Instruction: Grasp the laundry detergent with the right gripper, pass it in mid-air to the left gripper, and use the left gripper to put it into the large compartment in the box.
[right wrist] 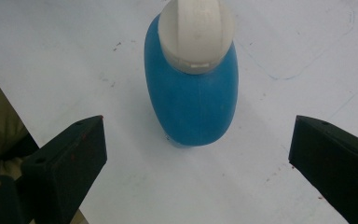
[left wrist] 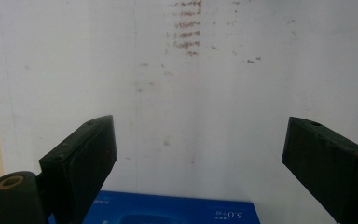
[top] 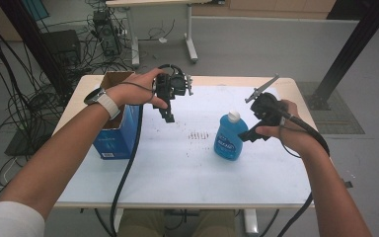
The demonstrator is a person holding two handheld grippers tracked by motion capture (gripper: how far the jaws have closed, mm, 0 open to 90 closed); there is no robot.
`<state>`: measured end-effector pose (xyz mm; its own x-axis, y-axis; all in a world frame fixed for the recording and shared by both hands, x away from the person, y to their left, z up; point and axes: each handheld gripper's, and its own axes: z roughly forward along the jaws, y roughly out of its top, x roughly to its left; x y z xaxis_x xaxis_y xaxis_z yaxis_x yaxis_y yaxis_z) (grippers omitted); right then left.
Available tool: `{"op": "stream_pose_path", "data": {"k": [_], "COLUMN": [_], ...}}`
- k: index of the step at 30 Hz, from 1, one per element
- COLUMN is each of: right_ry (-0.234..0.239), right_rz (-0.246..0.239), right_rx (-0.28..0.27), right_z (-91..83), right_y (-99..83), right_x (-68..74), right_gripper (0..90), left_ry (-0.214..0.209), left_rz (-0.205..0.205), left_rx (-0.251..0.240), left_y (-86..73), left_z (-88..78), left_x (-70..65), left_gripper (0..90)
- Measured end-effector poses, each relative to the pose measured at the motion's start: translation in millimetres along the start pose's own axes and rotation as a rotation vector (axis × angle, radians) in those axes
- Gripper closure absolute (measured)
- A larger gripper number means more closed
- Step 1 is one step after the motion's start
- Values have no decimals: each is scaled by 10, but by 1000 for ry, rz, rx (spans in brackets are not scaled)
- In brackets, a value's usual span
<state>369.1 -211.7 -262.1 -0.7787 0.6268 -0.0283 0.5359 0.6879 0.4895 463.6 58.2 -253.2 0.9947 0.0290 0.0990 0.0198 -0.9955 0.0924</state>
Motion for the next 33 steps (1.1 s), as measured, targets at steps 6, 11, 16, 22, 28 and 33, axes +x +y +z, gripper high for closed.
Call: {"op": "stream_pose_path", "data": {"k": [6, 11, 16, 22, 28, 33], "right_ry": [1, 13, 10, 13, 12, 13], "right_rz": [6, 17, 24, 29, 34, 38], "right_rx": [-27, -42, -51, -64, -94, -104], "right_z": [34, 67, 97, 109, 139, 167], "right_y": [-31, -65, -103, -123, -148, -164], "right_x": [-20, -27, -43, -41, -41, -37], "right_gripper": [45, 46, 45, 46, 45, 45], "left_ry": [0, 0, -1, 0, 0, -2], "left_rz": [-2, -1, 0, 7, 6, -1], "left_rx": [-1, -2, -3, -2, -1, -2], "left_y": [7, 20, 32, 38, 35, 35], "left_z": [12, 14, 21, 31, 32, 36], "left_x": [-4, -7, -13, -10, -9, -13], "left_gripper": [104, 104, 104, 104, 104, 104]}}
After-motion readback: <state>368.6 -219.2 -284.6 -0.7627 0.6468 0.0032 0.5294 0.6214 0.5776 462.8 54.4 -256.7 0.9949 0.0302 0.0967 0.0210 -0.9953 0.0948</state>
